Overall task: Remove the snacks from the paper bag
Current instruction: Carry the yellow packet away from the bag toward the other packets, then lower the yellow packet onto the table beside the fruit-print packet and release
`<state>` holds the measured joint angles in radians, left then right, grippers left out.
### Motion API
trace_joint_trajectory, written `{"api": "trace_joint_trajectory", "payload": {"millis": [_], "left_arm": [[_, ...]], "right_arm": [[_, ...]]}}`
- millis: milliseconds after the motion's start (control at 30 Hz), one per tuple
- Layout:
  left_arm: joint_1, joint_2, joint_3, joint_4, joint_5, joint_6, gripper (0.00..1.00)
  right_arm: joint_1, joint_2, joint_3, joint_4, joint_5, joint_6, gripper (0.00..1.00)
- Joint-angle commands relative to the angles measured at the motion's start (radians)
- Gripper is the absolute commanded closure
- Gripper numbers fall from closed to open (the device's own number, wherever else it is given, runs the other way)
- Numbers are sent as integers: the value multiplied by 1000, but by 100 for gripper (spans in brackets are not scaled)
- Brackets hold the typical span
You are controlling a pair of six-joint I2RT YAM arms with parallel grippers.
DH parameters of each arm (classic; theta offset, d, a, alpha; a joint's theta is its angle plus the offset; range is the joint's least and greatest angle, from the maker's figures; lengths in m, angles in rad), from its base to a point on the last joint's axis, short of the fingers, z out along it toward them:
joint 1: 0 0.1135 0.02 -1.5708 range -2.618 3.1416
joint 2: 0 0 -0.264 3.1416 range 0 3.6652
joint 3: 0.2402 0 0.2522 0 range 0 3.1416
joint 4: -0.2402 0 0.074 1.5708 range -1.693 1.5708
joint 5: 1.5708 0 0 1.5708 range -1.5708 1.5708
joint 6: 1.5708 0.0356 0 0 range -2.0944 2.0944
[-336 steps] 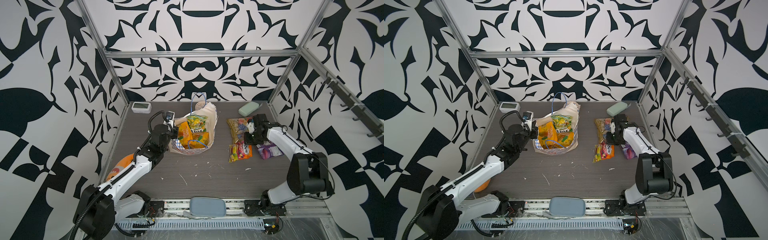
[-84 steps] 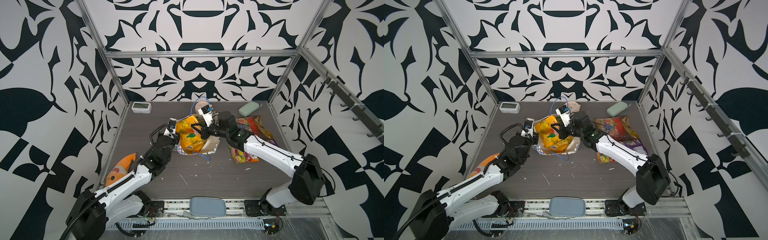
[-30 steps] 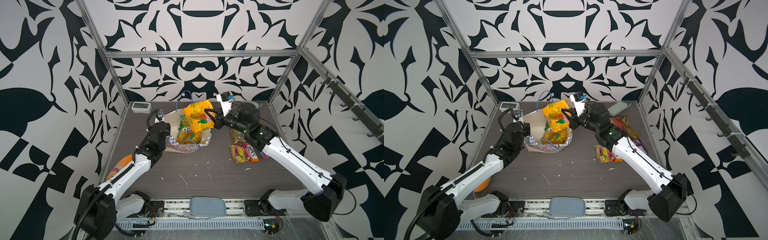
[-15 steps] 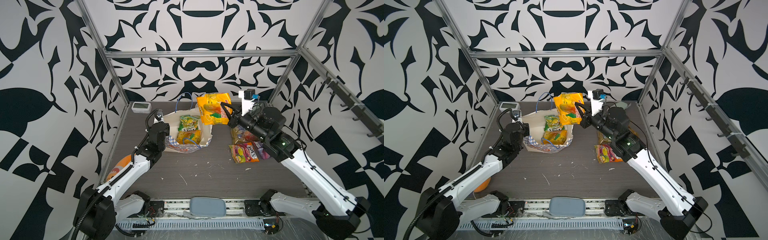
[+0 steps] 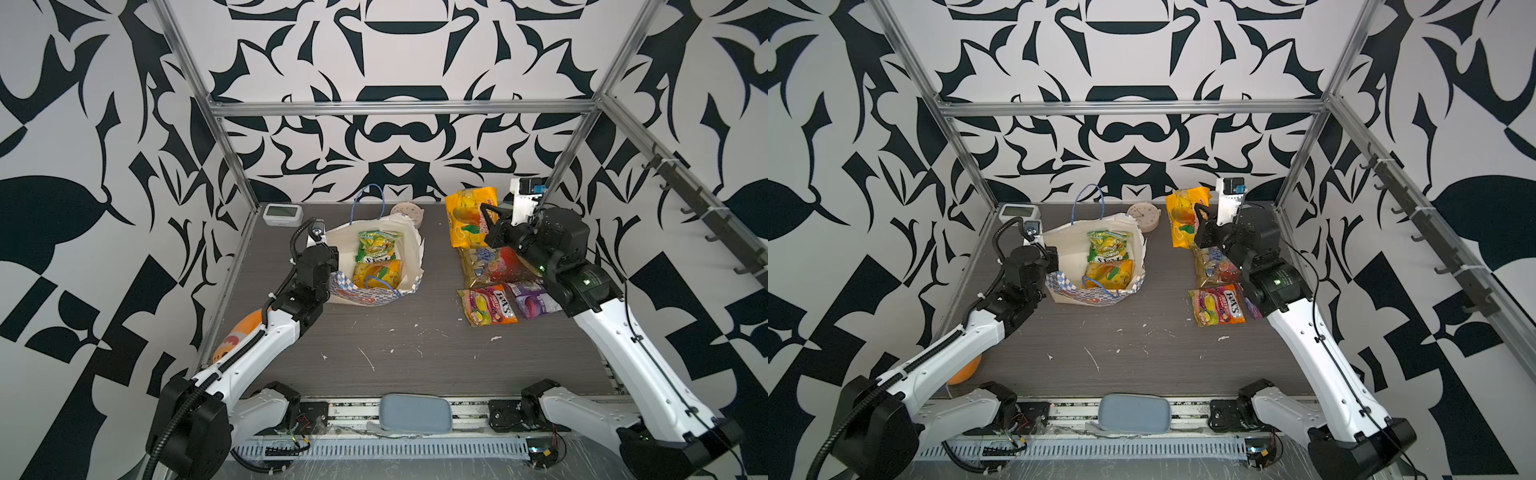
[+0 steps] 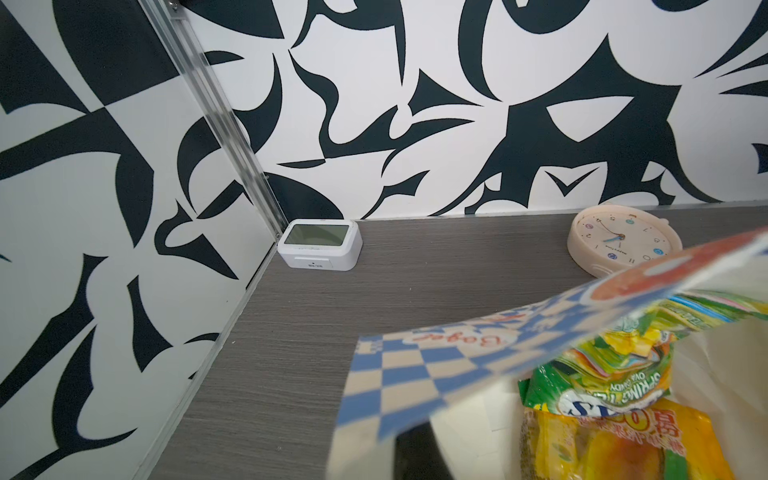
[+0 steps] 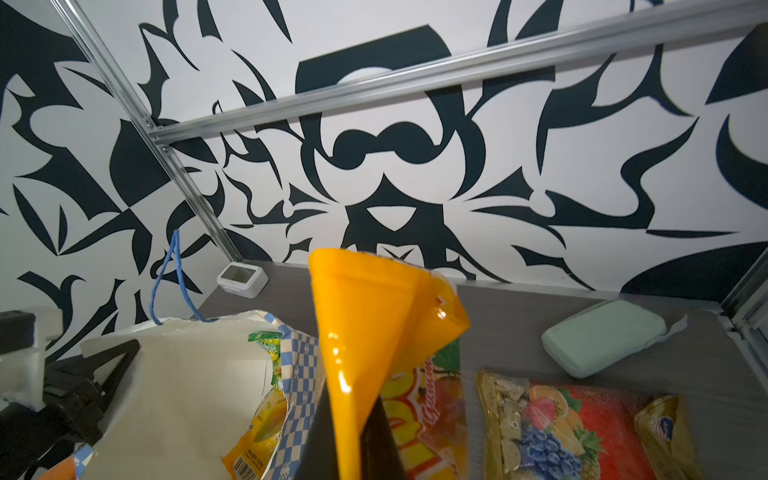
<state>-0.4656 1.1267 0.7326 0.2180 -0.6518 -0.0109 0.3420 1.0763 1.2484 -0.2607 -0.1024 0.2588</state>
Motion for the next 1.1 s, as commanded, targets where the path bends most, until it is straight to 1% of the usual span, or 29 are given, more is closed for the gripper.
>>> {"api": "trace_joint_trajectory", "payload": {"millis": [0,133,300,433,500,533,600,667,700,900,967,1000,1067], "left_arm": [[8,-21,3,25,-15,-18,100],[8,-17,13,-2,-10,-26,100],[8,-40,0,7,-8,-24,100],[8,-42,-7,13,2,-32,100],[8,-36,-4,8,3,-41,100],[8,-33,-1,4,5,-45,100],[8,-33,0,2,12,-48,100],[8,-36,1,1,12,-47,100],[8,-37,1,2,10,-47,100],[7,-32,3,5,13,-45,100],[8,-28,7,4,14,-48,100],[8,-28,9,1,13,-48,100],[8,-38,10,-5,14,-47,100]], "right_arm": [[-28,72,51,89,-123,44,100],[-47,171,-18,180,-191,112,100],[-101,304,0,199,-284,156,100],[-158,420,-5,274,-409,231,100],[-164,488,13,287,-490,243,100],[-163,519,26,275,-505,241,100],[-164,556,43,254,-516,224,100],[-167,582,38,271,-512,228,100],[-172,592,37,277,-509,237,100],[-184,699,67,340,-584,299,100],[-185,728,62,392,-606,331,100],[-185,733,59,400,-603,331,100],[-187,732,57,362,-550,305,100]]}}
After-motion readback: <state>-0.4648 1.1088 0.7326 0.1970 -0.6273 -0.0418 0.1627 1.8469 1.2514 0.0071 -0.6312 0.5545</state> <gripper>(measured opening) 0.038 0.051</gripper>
